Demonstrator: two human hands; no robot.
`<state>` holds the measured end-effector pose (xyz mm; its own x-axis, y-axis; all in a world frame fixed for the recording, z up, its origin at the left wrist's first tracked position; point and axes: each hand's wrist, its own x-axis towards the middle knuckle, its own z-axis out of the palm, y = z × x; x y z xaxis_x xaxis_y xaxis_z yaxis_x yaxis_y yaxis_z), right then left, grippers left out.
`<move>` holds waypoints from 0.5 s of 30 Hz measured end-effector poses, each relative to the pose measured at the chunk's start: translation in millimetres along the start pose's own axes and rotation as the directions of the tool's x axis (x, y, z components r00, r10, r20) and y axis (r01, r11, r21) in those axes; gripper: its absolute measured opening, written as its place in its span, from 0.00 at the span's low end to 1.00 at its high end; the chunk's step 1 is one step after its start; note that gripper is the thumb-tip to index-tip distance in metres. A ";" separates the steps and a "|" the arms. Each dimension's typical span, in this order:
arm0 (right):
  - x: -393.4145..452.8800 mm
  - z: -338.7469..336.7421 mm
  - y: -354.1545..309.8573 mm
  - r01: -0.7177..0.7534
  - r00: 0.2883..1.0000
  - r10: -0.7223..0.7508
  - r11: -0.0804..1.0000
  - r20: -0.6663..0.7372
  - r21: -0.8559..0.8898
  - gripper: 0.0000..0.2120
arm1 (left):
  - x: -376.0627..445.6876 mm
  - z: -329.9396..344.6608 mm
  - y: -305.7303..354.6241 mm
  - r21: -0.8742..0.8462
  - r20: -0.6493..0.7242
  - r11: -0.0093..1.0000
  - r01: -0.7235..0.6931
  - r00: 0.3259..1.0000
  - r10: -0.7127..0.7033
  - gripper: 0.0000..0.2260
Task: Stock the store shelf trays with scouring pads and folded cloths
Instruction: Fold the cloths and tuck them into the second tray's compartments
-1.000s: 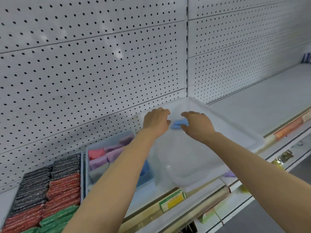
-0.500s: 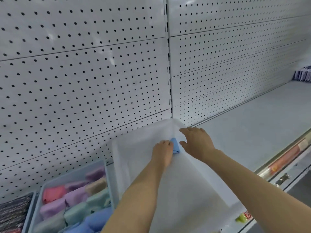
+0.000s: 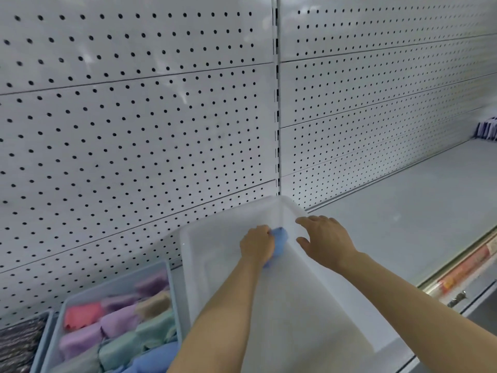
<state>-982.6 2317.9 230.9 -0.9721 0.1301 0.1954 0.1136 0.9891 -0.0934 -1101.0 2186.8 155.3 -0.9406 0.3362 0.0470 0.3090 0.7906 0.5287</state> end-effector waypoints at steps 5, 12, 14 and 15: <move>1.8 -13.0 -34.8 -0.030 0.997 0.043 0.983 -0.068 0.180 0.20 | -25.8 -66.9 0.2 -0.885 0.170 0.399 0.241 0.964 -0.204 0.06; -3.1 -31.5 -100.8 -0.013 0.976 0.150 0.761 -0.156 0.648 0.25 | -92.1 -152.8 -17.1 -0.975 0.130 0.171 0.140 0.989 -0.069 0.07; -7.1 -40.6 -123.9 -0.017 0.984 0.158 0.566 -0.088 0.824 0.24 | -110.9 -169.1 -25.6 -0.980 0.113 0.160 0.120 0.992 -0.052 0.05; -9.2 -44.9 -134.9 -0.017 0.988 0.146 0.466 -0.058 0.884 0.22 | -119.6 -176.6 -29.8 -0.981 0.108 0.156 0.117 0.992 -0.059 0.05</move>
<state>-979.8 2186.4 285.5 -0.9315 0.2767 0.2361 -0.1123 0.3985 -0.9103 -1022.6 2032.6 283.6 -0.9364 0.3424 -0.0765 -0.1991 -0.3392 0.9194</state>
